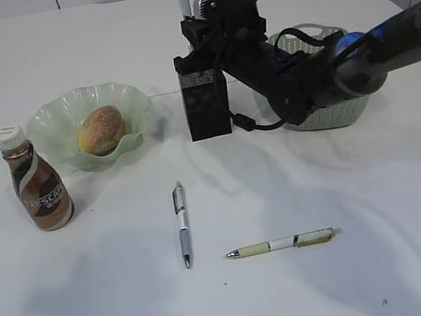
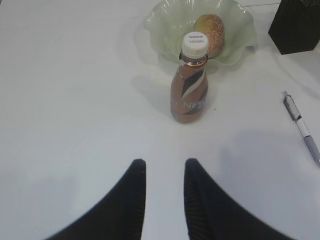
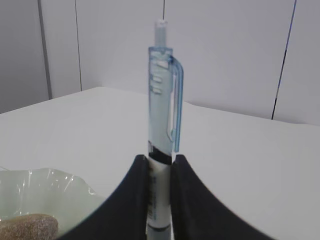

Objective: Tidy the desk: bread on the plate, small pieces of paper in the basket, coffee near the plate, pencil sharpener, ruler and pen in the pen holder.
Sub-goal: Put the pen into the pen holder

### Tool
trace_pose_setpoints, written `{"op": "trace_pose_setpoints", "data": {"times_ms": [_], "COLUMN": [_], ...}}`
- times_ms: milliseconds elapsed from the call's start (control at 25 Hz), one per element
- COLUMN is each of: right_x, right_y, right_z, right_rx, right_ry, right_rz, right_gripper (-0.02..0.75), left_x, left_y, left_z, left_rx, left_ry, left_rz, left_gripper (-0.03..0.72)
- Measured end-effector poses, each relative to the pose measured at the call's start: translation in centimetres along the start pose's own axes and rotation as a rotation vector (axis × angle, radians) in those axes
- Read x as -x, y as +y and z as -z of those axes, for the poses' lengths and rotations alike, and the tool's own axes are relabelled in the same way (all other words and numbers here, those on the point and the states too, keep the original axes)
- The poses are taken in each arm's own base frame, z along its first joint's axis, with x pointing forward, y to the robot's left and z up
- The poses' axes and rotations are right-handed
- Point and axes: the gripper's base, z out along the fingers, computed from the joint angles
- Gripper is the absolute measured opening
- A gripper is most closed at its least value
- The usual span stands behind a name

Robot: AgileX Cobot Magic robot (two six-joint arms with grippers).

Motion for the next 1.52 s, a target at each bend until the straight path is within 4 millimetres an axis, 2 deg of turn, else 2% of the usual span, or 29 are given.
{"op": "trace_pose_setpoints", "data": {"times_ms": [760, 880, 1040, 1080, 1160, 1440, 1520], "right_x": [-2.4, -2.4, -2.4, -2.4, -2.4, -2.4, -1.7], "right_y": [0.1, 0.1, 0.1, 0.1, 0.1, 0.1, 0.1], "right_z": [-0.1, -0.1, -0.1, -0.1, -0.1, -0.1, -0.1], "right_rx": [0.003, 0.003, 0.003, 0.003, 0.003, 0.003, 0.002], "right_ry": [0.112, 0.112, 0.112, 0.112, 0.112, 0.112, 0.109], "right_rz": [-0.001, -0.001, -0.001, -0.001, -0.001, -0.001, -0.001], "right_gripper": [0.107, 0.151, 0.29, 0.348, 0.386, 0.407, 0.407], "left_x": [0.1, 0.1, 0.1, 0.1, 0.1, 0.1, 0.1], "left_y": [0.0, 0.0, 0.0, 0.0, 0.0, 0.0, 0.0], "left_z": [0.0, 0.0, 0.0, 0.0, 0.0, 0.0, 0.0], "left_rx": [-0.005, -0.004, -0.003, -0.002, -0.002, -0.001, 0.001], "left_ry": [-0.006, -0.007, -0.008, -0.009, -0.009, -0.012, -0.013], "left_rz": [0.0, -0.001, -0.002, -0.004, -0.004, -0.006, -0.008], "left_gripper": [0.178, 0.178, 0.178, 0.178, 0.178, 0.178, 0.178]}}
